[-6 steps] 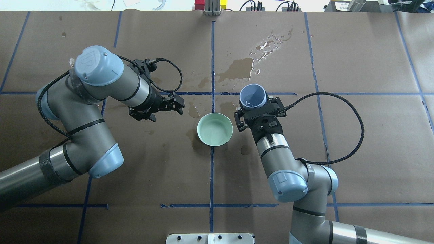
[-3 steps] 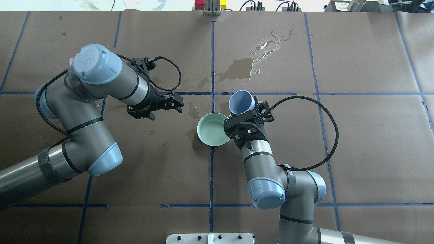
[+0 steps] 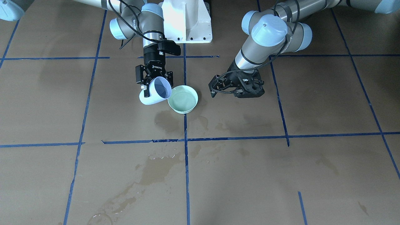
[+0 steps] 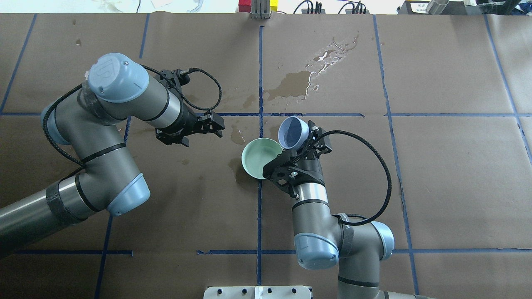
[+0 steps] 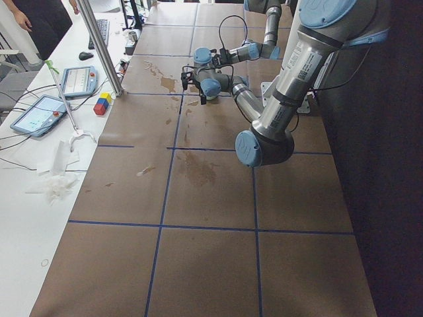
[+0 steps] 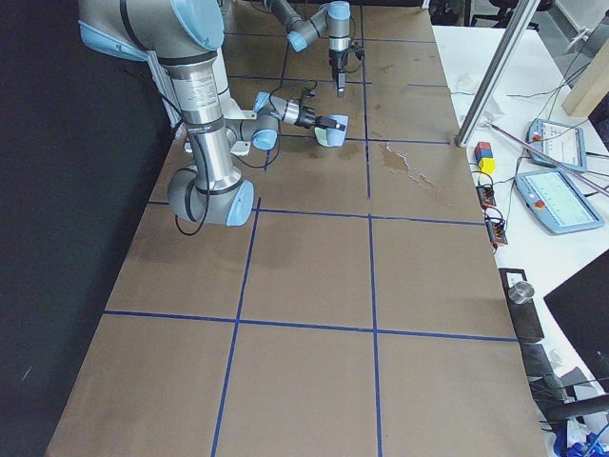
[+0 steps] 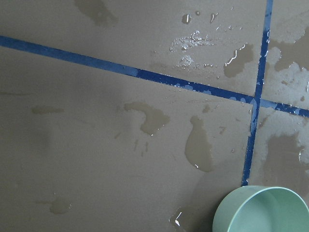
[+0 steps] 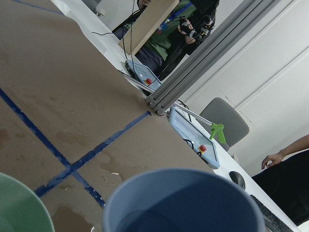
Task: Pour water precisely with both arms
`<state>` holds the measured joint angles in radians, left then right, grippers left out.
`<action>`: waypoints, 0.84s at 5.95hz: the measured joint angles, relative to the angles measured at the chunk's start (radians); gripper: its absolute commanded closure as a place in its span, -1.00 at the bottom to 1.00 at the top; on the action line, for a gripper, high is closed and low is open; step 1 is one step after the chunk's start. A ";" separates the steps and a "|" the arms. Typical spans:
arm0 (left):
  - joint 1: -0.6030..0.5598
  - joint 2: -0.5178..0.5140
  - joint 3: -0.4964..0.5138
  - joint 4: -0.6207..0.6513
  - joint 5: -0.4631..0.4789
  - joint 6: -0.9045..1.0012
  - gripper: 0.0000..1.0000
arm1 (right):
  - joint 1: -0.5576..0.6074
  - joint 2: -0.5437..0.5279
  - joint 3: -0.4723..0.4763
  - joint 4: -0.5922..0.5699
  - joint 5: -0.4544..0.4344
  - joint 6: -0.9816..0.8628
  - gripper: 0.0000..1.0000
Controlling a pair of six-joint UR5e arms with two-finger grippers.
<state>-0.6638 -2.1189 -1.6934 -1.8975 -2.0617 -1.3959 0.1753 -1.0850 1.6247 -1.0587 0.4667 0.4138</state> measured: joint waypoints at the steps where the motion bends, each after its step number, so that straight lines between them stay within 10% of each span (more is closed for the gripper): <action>1: 0.001 0.000 0.000 0.000 0.000 0.000 -0.99 | -0.016 0.000 -0.002 -0.004 -0.030 -0.069 0.73; 5: 0.001 0.000 0.001 0.000 0.000 0.000 -0.99 | -0.037 0.014 -0.003 -0.079 -0.089 -0.289 0.73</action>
<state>-0.6630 -2.1184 -1.6920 -1.8975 -2.0617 -1.3959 0.1379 -1.0705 1.6218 -1.1381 0.3781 0.1248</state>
